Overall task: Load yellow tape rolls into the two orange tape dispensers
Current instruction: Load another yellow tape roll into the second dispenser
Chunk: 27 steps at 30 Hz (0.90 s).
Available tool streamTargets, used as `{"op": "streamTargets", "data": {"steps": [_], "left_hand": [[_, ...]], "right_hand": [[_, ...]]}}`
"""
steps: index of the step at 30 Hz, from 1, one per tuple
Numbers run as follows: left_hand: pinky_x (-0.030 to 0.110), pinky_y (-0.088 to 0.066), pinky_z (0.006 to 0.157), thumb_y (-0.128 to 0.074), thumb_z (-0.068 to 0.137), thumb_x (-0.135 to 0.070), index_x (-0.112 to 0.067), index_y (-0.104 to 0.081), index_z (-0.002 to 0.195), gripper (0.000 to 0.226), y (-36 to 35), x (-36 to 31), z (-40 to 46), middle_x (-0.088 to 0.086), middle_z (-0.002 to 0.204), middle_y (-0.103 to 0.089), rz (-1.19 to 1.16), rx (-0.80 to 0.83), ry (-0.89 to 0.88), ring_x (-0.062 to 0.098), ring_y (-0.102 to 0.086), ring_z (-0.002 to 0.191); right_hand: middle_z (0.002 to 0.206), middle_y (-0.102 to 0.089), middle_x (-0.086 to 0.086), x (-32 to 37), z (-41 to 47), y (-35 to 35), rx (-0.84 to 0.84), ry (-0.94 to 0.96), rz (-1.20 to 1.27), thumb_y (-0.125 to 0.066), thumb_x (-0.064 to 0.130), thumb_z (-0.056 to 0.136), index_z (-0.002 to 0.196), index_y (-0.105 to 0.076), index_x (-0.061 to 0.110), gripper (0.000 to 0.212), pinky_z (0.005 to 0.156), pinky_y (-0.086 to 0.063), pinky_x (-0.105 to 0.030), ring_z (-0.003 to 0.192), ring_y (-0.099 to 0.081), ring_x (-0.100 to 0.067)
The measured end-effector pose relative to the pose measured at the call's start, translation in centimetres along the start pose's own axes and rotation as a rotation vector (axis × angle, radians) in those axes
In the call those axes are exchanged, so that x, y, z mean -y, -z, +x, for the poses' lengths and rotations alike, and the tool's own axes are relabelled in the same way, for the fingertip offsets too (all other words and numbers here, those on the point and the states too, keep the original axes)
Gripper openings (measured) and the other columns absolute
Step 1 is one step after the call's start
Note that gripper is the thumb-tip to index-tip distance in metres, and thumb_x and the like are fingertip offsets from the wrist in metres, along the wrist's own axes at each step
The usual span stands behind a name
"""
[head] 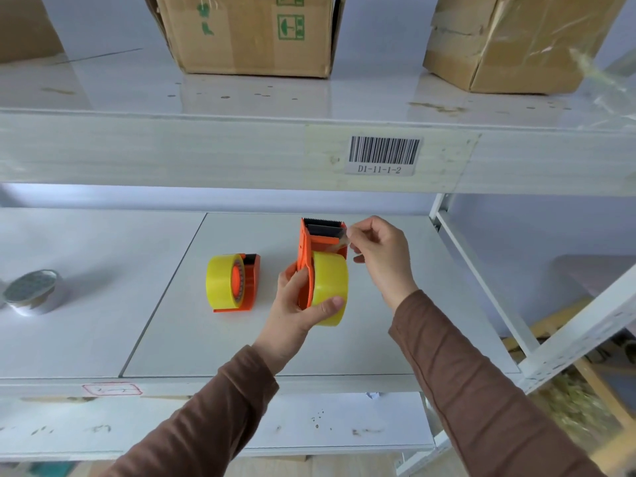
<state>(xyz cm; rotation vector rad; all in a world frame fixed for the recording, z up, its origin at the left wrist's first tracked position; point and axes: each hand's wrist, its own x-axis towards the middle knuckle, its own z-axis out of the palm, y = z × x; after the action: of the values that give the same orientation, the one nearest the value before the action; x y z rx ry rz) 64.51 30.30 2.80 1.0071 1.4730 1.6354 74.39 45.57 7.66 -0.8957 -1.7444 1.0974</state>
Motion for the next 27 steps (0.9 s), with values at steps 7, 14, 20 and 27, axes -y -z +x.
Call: {"op": "streamTargets", "data": {"steps": [7, 14, 20, 27], "left_hand": [[0.022, -0.055, 0.083, -0.076, 0.074, -0.044, -0.025, -0.083, 0.095, 0.03, 0.2, -0.3, -0.8, 0.013, 0.141, -0.058, -0.015, 0.184, 0.051, 0.018, -0.065, 0.113], [0.017, -0.056, 0.083, -0.071, 0.076, -0.049, -0.021, -0.063, 0.129, 0.06, 0.4, -0.2, -0.8, 0.013, 0.134, -0.067, 0.007, 0.232, 0.095, -0.001, -0.072, 0.1], [0.02, -0.058, 0.078, -0.079, 0.075, -0.041, -0.026, -0.058, 0.13, 0.06, -0.6, 1.2, -1.8, -0.008, 0.106, -0.08, -0.034, 0.134, 0.129, 0.002, -0.075, 0.094], [0.015, -0.053, 0.085, -0.065, 0.078, -0.057, -0.016, -0.066, 0.132, 0.067, -0.1, 1.2, -1.8, 0.013, 0.136, -0.068, 0.005, 0.149, 0.096, 0.0, -0.072, 0.101]], "right_hand": [[0.083, -0.069, 0.011, 0.3, 2.0, -0.3, 0.052, 0.173, -0.245, -0.065, 0.02, 0.089, 0.082, -0.063, 0.014, 0.01, 0.07, -0.043, -0.019, 0.082, -0.063, -0.006], [0.083, -0.076, 0.009, -0.1, 4.4, -1.0, 0.097, 0.069, -0.325, -0.047, 0.027, 0.092, 0.085, -0.053, 0.025, 0.009, 0.079, -0.057, -0.042, 0.07, -0.073, -0.014], [0.079, -0.075, 0.004, 0.4, 6.5, -1.6, 0.125, -0.036, -0.326, -0.038, 0.025, 0.094, 0.093, -0.055, 0.023, 0.017, 0.07, -0.058, -0.043, 0.049, -0.072, -0.018], [0.078, -0.074, -0.005, -0.3, 7.8, -1.4, 0.089, -0.192, -0.19, -0.043, 0.018, 0.096, 0.097, -0.055, 0.017, 0.012, 0.055, -0.054, -0.032, 0.061, -0.075, -0.026]]}}
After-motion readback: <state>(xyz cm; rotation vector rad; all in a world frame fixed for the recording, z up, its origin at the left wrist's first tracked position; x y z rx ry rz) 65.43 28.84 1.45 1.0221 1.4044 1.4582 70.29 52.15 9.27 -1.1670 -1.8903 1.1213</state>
